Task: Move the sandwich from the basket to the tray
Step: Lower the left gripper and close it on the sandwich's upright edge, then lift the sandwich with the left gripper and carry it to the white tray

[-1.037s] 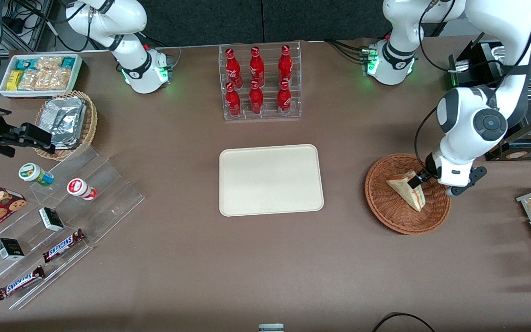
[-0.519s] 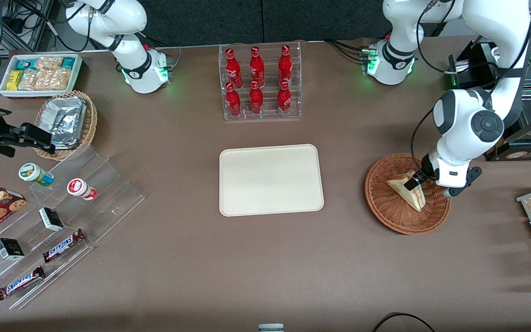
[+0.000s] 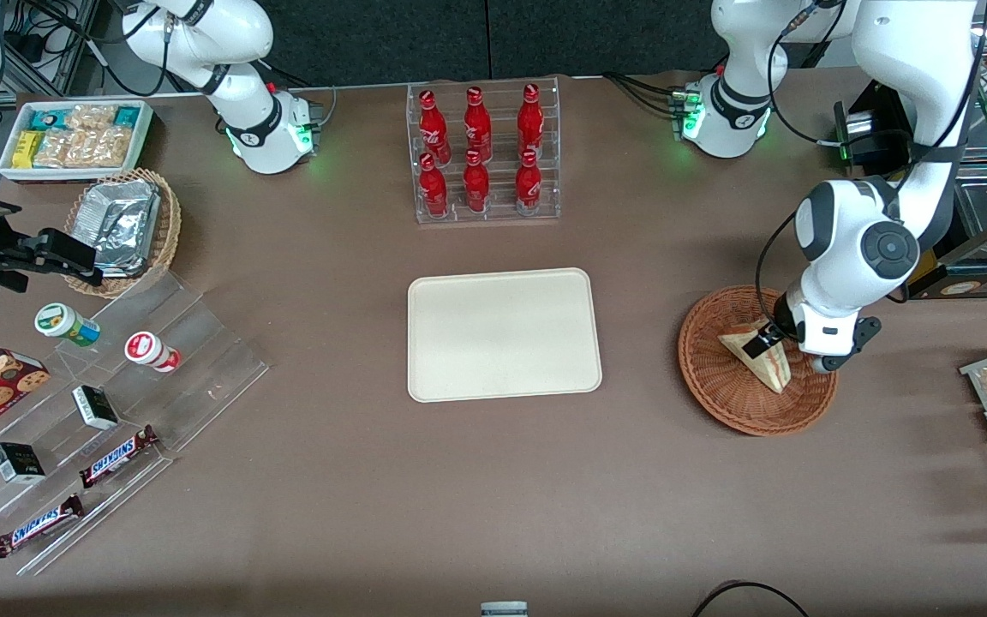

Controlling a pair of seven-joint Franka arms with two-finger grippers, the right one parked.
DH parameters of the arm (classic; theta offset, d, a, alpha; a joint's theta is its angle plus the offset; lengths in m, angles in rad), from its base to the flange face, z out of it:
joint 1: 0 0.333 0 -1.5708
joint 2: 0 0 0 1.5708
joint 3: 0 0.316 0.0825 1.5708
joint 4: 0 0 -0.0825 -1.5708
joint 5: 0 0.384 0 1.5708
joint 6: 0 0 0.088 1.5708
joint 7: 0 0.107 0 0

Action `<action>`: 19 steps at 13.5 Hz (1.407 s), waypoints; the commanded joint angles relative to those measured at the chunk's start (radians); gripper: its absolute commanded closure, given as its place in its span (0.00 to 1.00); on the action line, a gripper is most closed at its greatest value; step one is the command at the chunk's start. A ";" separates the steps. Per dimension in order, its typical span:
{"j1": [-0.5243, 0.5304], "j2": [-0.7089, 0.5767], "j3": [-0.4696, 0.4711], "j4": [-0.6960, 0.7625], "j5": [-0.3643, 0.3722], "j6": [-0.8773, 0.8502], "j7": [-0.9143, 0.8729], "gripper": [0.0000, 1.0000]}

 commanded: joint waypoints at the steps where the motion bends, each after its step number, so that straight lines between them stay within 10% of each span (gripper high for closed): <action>1: -0.003 0.024 0.000 -0.005 -0.014 0.025 -0.010 0.00; 2: -0.003 0.027 0.000 -0.003 -0.015 0.023 -0.014 0.11; 4: -0.003 0.033 0.000 0.000 -0.018 -0.003 -0.030 0.94; 5: -0.001 0.035 -0.002 0.010 -0.018 -0.027 -0.030 1.00; 10: -0.019 0.119 -0.005 0.278 -0.004 -0.363 -0.023 1.00; 19: -0.323 0.149 -0.005 0.386 -0.004 -0.357 -0.033 1.00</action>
